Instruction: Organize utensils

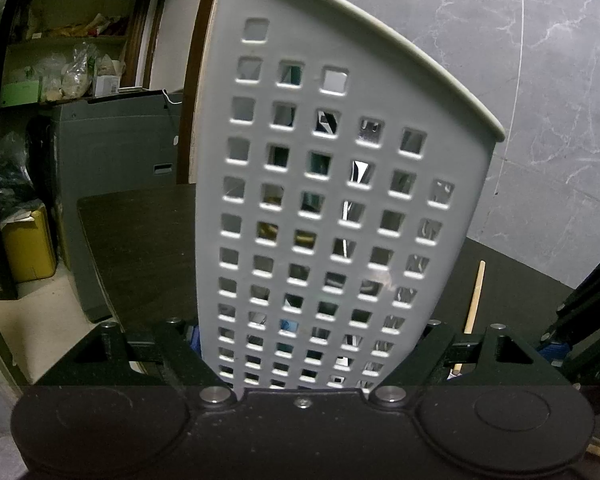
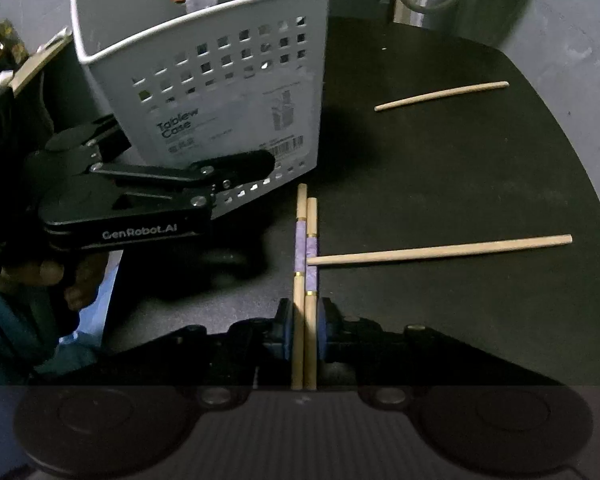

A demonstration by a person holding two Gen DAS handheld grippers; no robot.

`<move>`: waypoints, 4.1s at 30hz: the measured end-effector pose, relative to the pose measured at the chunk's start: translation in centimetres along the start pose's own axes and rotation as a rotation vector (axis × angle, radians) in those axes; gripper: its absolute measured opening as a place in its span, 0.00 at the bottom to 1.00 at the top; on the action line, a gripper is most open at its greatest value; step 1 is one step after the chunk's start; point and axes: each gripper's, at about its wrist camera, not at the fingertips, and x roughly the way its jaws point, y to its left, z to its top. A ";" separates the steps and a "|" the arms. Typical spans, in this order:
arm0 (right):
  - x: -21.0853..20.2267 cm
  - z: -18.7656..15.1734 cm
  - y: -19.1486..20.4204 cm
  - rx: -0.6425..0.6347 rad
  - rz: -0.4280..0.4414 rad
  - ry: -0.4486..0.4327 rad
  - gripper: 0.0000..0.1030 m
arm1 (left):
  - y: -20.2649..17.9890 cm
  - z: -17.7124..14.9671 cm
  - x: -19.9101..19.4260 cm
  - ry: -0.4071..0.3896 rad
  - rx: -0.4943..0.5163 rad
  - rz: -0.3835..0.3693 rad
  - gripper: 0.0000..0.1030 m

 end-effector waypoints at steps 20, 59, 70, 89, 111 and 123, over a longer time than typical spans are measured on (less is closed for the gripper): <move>0.1 1.1 -2.5 0.134 0.105 -0.030 0.12 | 0.4 0.4 -0.3 -0.007 -0.014 -0.014 0.79; -2.2 -4.6 -8.8 0.483 0.543 -0.684 0.13 | -0.4 0.3 -0.3 -0.003 0.004 0.005 0.80; -9.2 -2.2 -9.2 0.408 0.503 -0.986 0.13 | -0.4 0.3 -0.2 -0.002 0.004 0.005 0.80; -10.3 4.2 -1.1 0.275 0.278 -1.428 0.14 | -0.3 0.6 -0.5 -0.001 0.002 0.004 0.79; -3.6 2.9 1.7 0.200 0.165 -1.202 0.14 | -0.3 0.5 -0.5 -0.001 0.002 0.003 0.79; -3.8 1.9 2.0 0.123 0.124 -1.149 0.24 | -0.3 0.5 -0.6 -0.001 0.003 0.003 0.79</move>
